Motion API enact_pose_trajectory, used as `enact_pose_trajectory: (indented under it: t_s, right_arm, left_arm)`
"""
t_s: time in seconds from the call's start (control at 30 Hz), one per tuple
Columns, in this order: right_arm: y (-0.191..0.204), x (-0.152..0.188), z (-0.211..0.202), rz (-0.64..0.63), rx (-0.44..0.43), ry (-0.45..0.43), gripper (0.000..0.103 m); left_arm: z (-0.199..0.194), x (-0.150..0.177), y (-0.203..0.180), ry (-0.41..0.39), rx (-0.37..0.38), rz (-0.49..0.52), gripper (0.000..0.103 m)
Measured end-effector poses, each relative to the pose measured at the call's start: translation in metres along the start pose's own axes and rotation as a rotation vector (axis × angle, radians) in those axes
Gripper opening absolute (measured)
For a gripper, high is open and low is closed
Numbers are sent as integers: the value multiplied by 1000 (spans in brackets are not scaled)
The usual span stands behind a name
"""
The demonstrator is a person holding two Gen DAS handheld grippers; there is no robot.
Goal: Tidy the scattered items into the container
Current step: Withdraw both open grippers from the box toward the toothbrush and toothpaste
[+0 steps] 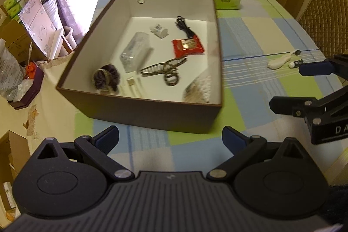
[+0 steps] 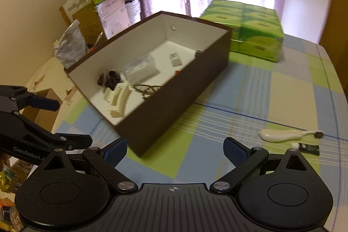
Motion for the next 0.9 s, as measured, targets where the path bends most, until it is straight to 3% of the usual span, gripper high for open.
enact_pose_trajectory:
  t_s: [0.37,0.9]
  right_arm:
    - [-69,29,-31,-9,74,-8,100]
    - [-182,46,-47,180,150,-6,100]
  left_arm:
    - [9,-15,-71,-8,59,21,100]
    - [50,-50,-164,-31,167,144,99]
Point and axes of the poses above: each gripper's, at about its wrist camera, not at the fingertips, and z roughly the way its jaws point, y to its left, x to its underside, the point moved 6 cm from there along z, roughly the way its jaws point, and after that the axes turned 7 degrees about z, right-handed, at the moved point
